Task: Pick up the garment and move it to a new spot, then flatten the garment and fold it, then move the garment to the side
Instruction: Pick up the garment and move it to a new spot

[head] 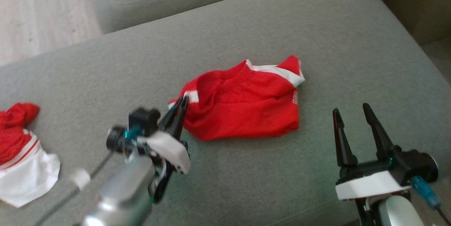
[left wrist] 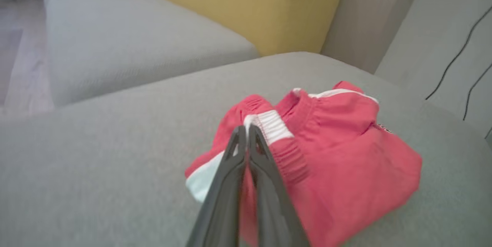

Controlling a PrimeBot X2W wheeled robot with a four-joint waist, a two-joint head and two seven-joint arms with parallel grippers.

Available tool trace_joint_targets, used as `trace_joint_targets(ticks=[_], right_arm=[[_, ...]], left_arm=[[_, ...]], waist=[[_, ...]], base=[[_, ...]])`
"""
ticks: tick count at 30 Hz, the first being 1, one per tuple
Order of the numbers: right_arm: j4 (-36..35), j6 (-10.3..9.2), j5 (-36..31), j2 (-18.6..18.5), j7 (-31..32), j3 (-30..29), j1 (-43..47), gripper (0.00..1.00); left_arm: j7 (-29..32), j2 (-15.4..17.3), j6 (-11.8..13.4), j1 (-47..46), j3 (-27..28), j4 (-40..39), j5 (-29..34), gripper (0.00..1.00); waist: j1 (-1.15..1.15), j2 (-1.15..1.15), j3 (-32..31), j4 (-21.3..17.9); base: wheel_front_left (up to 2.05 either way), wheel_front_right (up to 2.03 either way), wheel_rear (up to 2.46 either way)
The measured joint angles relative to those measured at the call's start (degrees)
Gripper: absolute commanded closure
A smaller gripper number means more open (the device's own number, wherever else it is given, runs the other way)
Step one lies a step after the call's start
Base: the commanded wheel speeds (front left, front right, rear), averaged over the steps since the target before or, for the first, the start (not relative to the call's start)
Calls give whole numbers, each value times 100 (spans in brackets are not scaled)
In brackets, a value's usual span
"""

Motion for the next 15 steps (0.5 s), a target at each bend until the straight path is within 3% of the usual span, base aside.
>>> trace_joint_targets(ticks=[1, 2, 9, 15], right_arm=[[5, 0, -13, 1, 0, -23, 32, 0], [21, 0, -34, 4, 0, -67, 49, 0], [198, 0, -67, 13, 0, -341, 143, 0], [335, 0, -60, 18, 0, -519, 415, 0]], left_arm=[[-1, -2, 90, 204, 186, -232, 115, 5], [-5, -8, 159, 383, 387, -503, 286, 0], [-9, -226, 865, 1870, 1898, -2126, 1719, 0], [-10, -478, 1025, 2888, 2508, -2929, 2490, 0]], waist=[[0, 0, 11, 53], [0, 0, 17, 115], [0, 0, -135, 655], [-1, 0, -379, 1093]], base=[[0, 0, 0], [0, 0, 0], [0, 0, 0], [0, 0, 0]])
